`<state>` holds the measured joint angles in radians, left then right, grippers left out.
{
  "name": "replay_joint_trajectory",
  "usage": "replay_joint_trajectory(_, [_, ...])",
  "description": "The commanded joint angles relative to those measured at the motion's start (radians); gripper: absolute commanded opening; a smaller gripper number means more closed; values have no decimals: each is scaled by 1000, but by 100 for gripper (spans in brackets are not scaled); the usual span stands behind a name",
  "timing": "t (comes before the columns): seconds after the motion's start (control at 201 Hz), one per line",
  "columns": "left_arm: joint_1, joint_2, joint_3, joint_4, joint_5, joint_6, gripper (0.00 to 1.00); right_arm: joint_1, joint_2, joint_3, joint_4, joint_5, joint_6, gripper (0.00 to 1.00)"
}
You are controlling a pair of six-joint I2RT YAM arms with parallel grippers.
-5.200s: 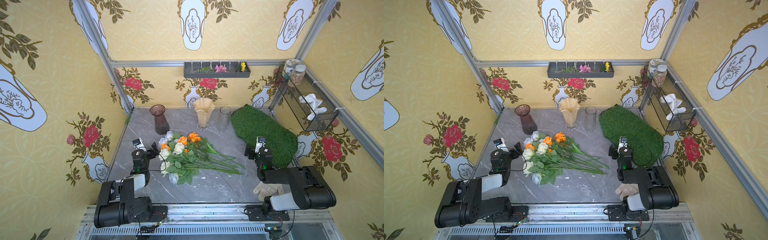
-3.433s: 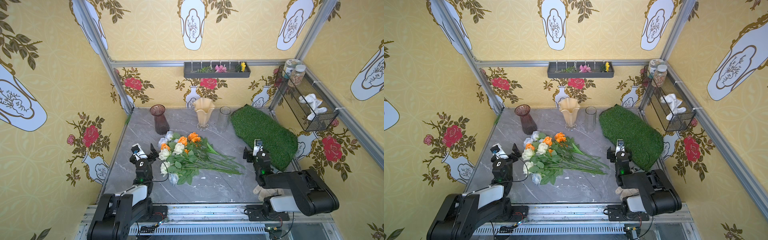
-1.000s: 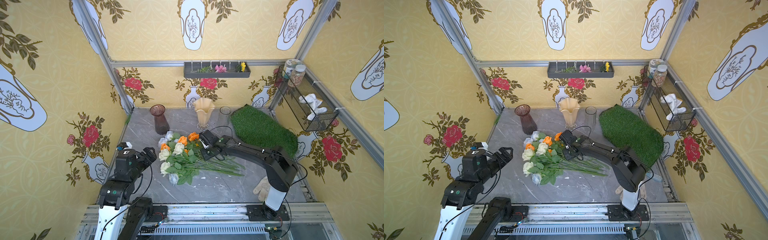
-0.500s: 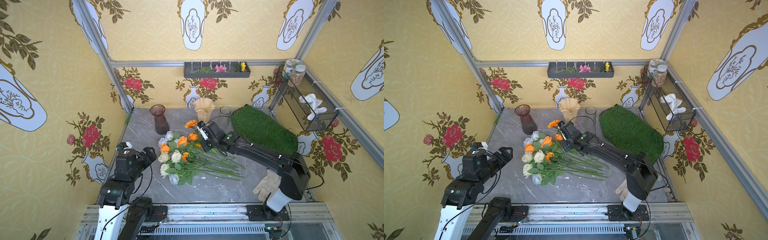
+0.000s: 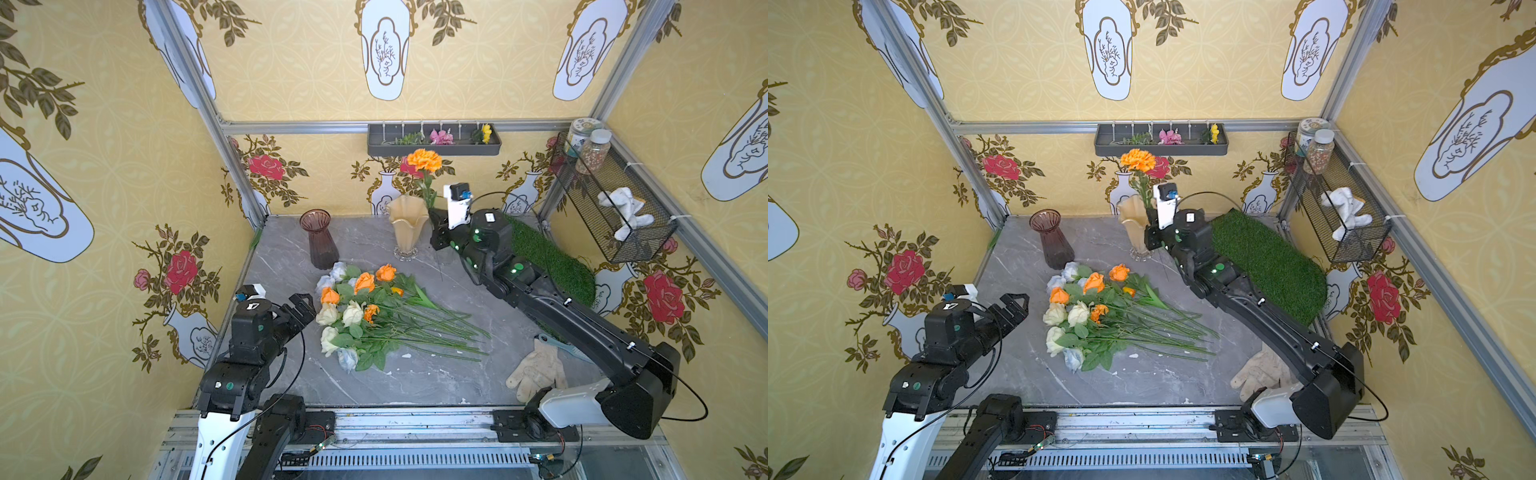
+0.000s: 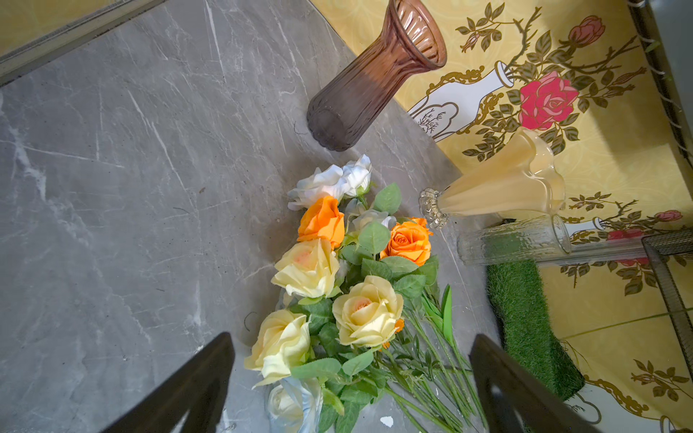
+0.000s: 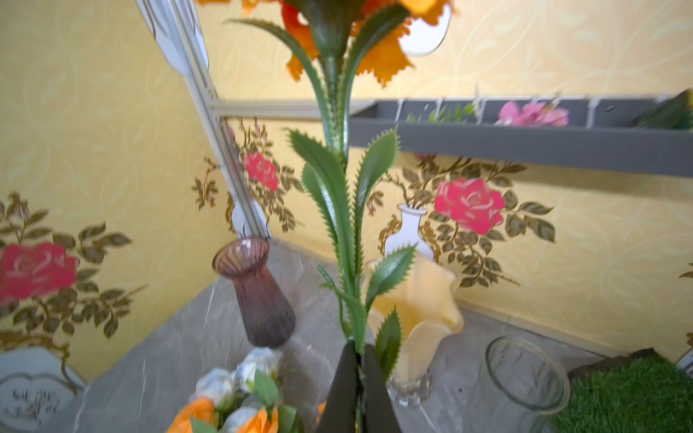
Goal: Arrange the flowers in different vases according to their colors
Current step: Insert the flower into the vase.
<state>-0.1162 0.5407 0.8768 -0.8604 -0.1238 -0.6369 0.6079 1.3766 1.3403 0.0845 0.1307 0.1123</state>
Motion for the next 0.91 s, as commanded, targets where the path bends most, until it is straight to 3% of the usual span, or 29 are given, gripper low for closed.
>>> replay_joint_trajectory(0.0, [-4, 3, 4, 19, 35, 22, 100, -47, -8, 31, 125, -37, 46, 0])
replay_joint_trajectory(0.264, [-25, -7, -36, 110, 247, 78, 97, -189, 23, 16, 361, -64, 92, 0])
replay_joint_trajectory(0.518, [-26, 11, -41, 116, 260, 79, 95, -305, 153, 17, 626, -37, 176, 1])
replay_joint_trajectory(0.902, [-25, 34, -36, 115, 253, 77, 96, -342, 342, 11, 748, -23, 149, 0])
